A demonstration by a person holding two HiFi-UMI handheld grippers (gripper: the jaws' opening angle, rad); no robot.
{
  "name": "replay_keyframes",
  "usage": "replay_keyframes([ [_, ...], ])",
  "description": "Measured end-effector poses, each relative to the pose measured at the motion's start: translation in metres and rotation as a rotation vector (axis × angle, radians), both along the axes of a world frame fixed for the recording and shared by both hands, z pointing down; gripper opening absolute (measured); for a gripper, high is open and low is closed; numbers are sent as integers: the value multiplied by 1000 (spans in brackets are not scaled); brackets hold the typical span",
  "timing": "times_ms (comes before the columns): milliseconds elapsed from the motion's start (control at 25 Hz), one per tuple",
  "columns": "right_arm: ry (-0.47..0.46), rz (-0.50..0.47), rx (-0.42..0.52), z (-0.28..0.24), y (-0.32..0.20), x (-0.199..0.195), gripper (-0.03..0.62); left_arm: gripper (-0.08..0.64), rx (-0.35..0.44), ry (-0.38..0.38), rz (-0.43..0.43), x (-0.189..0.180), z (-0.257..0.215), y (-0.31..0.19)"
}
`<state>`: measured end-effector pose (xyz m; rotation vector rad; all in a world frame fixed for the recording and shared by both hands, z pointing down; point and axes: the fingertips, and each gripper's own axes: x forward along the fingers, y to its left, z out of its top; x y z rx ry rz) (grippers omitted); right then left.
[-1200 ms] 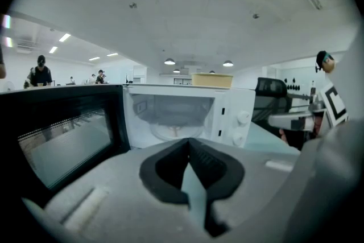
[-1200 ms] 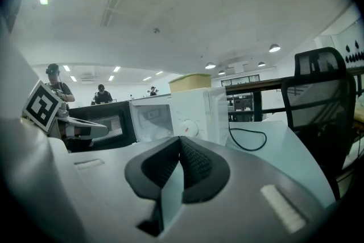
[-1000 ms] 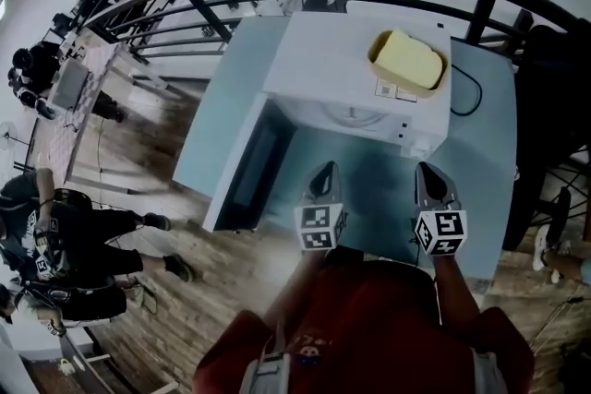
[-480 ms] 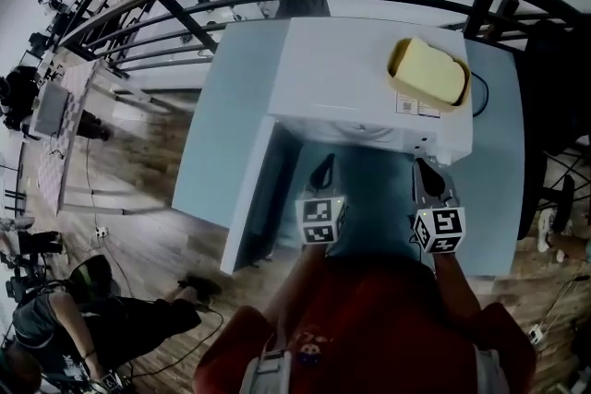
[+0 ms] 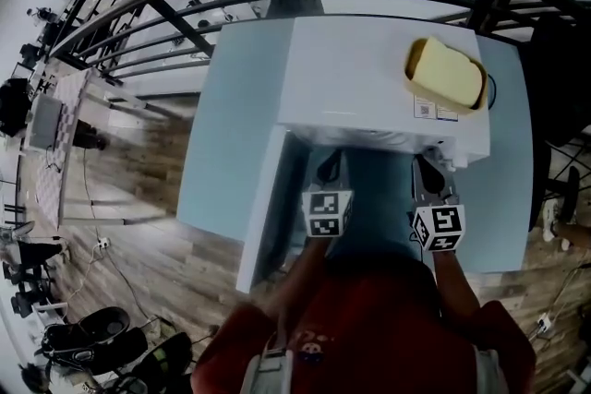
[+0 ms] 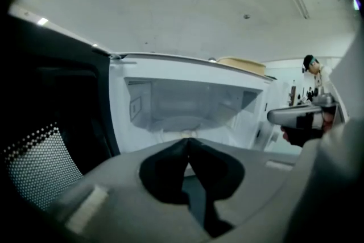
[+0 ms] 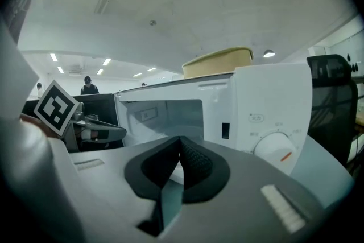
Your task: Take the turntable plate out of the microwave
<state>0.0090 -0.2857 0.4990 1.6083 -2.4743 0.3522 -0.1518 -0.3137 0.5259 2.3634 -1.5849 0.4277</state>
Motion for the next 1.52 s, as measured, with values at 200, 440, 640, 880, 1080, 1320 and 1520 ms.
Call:
replay_keyframes([
  [200, 14, 0, -10, 8, -3, -6, 0, -3, 1, 5, 9, -3, 7, -10],
  [440, 31, -10, -30, 17, -6, -17, 0, -2, -56, 46, -8, -9, 32, -29],
  [640, 50, -22, -41, 22, -5, -23, 0, 62, -132, 194, -60, -14, 47, -44],
  [880, 74, -32, -57, 29, -3, -27, 0, 117, -228, 395, -126, -15, 68, -60],
  [1080, 88, -52, -71, 33, -1, -35, 0, 161, -268, 557, -147, -16, 74, -70],
  [1320, 106, -76, -88, 38, 1, -43, 0, 218, -305, 672, -182, -15, 72, -86],
  [1520, 117, -84, -93, 43, 0, -47, 0, 224, -331, 708, -261, -20, 75, -96],
])
